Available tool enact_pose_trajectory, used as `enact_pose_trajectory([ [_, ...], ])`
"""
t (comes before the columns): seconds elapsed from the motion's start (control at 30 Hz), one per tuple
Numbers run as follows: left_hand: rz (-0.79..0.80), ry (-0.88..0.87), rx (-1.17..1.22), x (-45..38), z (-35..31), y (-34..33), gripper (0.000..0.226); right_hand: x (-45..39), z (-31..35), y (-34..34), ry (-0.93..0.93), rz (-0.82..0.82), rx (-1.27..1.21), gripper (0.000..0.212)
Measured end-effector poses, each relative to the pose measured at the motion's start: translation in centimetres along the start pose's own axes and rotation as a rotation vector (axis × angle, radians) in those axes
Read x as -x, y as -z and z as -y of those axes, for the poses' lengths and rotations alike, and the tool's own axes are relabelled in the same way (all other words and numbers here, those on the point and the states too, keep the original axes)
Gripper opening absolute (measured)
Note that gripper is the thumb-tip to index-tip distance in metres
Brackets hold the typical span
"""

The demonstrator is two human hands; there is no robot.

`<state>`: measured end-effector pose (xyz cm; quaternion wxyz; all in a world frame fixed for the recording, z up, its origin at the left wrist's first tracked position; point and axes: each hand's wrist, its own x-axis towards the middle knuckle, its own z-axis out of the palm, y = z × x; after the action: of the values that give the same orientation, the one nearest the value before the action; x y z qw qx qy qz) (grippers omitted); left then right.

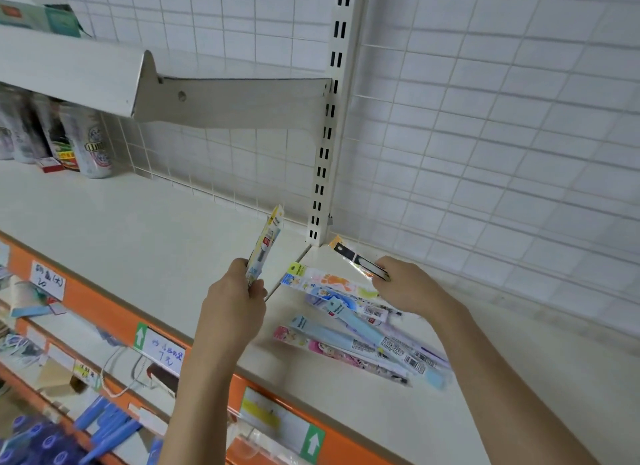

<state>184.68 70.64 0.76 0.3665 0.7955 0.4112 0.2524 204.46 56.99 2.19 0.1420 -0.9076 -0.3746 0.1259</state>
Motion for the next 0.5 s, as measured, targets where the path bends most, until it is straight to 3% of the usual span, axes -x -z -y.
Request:
enact_pose_trajectory([
  [0.13,0.029,0.009,0.015,0.1,-0.1,-0.1,0.005,-0.4,0.7,-0.7,-0.02,-0.012,0.123,0.054],
  [0.23,0.022,0.013,0.009,0.3,0.2,0.1,0.006,-1.2,1.2,-1.4,-0.022,0.026,0.182,0.063],
  [0.3,0.004,0.013,0.01,0.3,0.4,0.4,0.006,-1.8,1.5,-1.9,-0.016,0.098,0.177,0.059],
  [0.4,-0.036,0.003,0.022,0.4,0.7,1.0,0.005,-2.6,1.7,-2.0,0.013,0.169,0.096,0.03],
  [0.5,-0.068,-0.022,0.006,0.4,1.0,1.5,0.003,-2.8,1.9,-1.6,0.03,0.182,0.094,0.026],
])
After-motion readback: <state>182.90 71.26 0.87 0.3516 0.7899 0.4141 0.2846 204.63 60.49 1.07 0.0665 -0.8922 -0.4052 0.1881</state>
